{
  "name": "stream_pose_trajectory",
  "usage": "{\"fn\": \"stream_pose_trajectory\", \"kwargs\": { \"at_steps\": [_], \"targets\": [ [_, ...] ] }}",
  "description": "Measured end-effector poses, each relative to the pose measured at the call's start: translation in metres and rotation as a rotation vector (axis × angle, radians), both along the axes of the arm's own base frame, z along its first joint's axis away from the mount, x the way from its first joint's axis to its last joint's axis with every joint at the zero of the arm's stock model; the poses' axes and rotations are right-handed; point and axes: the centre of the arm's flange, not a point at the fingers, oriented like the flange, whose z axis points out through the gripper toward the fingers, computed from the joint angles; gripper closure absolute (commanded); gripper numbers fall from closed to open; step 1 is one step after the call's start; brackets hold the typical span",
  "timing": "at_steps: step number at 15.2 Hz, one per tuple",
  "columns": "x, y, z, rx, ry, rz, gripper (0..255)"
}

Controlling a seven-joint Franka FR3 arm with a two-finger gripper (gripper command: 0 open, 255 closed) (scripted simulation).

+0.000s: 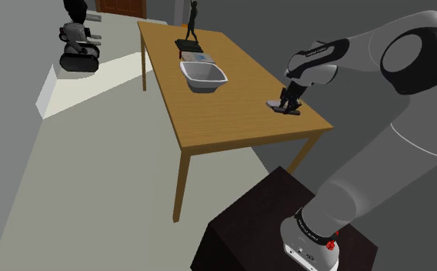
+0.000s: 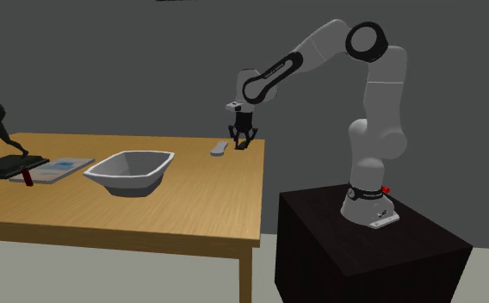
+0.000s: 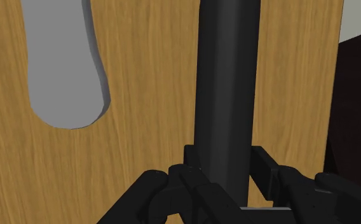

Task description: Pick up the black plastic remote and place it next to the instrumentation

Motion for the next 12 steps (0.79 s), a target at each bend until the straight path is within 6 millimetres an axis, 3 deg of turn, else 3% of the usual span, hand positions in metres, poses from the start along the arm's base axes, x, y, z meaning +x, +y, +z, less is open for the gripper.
{"fn": "stream_pose_trajectory", "kwargs": {
  "at_steps": [7, 12],
  "targets": [
    [0.000, 0.001, -0.039, 0.000, 0.000, 0.000, 255],
    [0.000, -0.001, -0.046, 0.000, 0.000, 0.000, 255]
  ]
}}
